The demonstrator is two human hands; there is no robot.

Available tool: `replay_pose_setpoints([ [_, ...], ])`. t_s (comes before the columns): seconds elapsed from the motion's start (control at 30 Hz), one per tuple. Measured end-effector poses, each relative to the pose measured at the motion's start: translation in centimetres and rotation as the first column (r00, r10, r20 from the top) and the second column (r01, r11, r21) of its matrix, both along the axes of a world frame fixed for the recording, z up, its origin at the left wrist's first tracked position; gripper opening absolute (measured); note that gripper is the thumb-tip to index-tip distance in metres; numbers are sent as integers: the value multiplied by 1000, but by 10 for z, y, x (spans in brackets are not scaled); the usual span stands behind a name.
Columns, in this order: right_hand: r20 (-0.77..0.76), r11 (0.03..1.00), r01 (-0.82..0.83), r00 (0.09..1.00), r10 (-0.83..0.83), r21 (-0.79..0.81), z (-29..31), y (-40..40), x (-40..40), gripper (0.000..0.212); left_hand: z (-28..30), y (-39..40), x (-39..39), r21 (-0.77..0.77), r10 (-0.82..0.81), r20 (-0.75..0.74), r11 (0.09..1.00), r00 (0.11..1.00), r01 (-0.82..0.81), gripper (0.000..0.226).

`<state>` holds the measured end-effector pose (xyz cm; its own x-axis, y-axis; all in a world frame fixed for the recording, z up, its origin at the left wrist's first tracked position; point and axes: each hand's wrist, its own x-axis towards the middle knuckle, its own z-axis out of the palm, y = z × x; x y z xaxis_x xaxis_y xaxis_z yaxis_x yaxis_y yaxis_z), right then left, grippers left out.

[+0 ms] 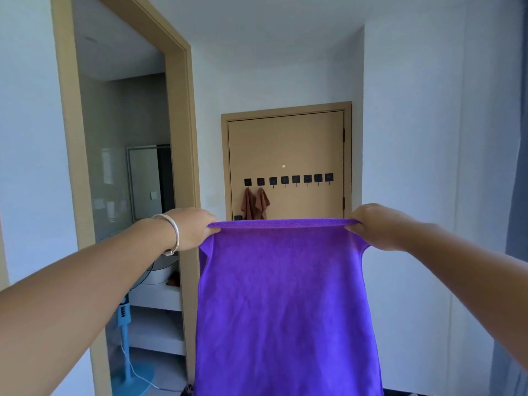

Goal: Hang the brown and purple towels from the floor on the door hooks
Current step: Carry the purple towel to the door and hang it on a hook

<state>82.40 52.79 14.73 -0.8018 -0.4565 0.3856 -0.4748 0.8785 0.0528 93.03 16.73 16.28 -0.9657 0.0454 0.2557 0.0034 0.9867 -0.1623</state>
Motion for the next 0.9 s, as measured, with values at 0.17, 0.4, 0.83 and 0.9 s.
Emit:
replay_pose_setpoints([
  [0.17,-8,1000,0,1000,-1,-21,4,8,-72,33,3,6,-66,24,11,-32,1000,999,-10,36],
  [0.4,11,999,-39,999,39,-31,-6,-2,-148,34,-11,-2,-138,21,33,28,999,999,-34,36],
  [0.83,-17,1000,8,1000,-8,2,8,-85,-291,30,-3,-97,-299,109,-49,-54,993,997,54,37],
  [0.9,-27,1000,7,1000,-7,-4,15,-105,-314,31,1,-119,-324,113,-54,-72,992,996,62,37],
])
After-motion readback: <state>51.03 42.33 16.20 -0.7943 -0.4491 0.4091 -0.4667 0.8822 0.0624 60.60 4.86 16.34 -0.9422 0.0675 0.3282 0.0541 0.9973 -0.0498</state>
